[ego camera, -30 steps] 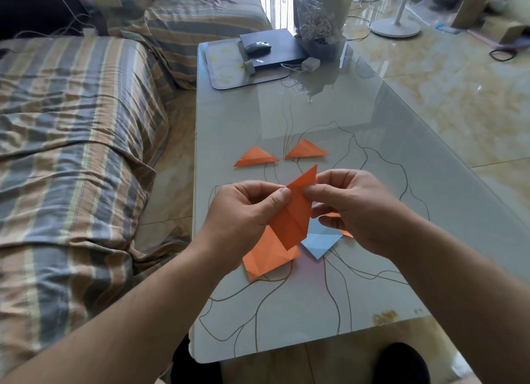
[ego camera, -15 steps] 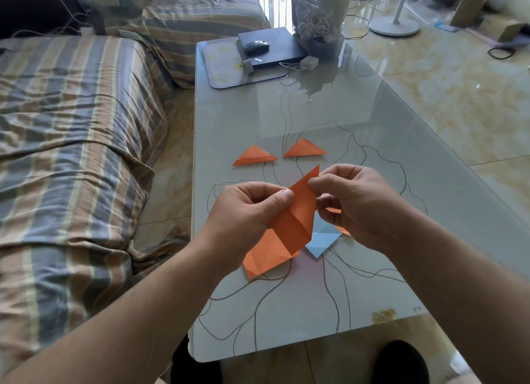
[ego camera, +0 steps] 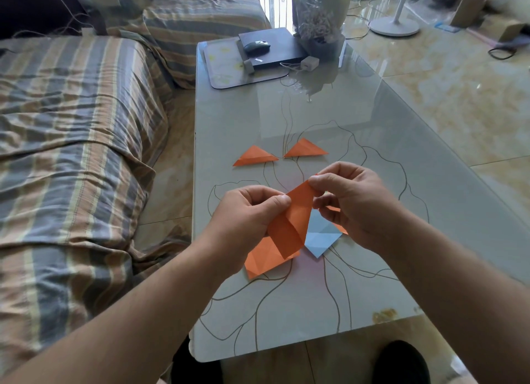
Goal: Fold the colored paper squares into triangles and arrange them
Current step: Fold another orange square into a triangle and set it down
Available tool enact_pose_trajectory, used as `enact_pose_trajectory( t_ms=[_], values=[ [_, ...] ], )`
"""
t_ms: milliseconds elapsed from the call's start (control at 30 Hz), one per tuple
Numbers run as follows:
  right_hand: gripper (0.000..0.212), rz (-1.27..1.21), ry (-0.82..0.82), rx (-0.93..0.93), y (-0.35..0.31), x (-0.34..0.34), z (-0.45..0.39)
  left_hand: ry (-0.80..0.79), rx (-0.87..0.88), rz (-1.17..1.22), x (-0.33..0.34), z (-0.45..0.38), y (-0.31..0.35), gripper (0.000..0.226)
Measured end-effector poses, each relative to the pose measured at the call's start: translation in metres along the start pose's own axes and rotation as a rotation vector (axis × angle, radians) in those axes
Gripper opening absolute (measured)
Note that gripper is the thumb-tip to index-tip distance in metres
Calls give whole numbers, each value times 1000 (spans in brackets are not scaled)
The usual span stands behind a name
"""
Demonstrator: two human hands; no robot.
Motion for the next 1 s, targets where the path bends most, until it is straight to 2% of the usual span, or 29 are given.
enact_pose_trajectory(
  t_ms=[167,267,433,533,667,800,1000],
  values=[
    [16,-70,-45,61,8,9,2,-74,-27,-134,6,2,-3,9],
    [34,-30,-76,87,10,11,3,-34,-22,-95,1,0,-2,9],
    [6,81,-125,127,18,16,4,6,-22,-17,-4,-2,1,13],
    [14,76,-114,110,18,16,3,4,-11,-28,-4,-1,2,14],
    [12,78,-136,113,17,17,2,16,15,-30,-6,-2,4,12],
    [18,100,-115,92,15,16,1,15,39,-30,-5,-1,8,11],
    [8,155,-103,94,17,16,3,50,63,-32,-8,0,12,17]
  ],
)
Point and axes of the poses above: each hand's wrist, its own z-axis away from the middle knuckle, its own x-axis out of the palm, y = z × x, the point moved 9 cm from there along -z, towards the middle knuckle, and after that the axes turned 8 degrees about z, right-handed, at the moved point
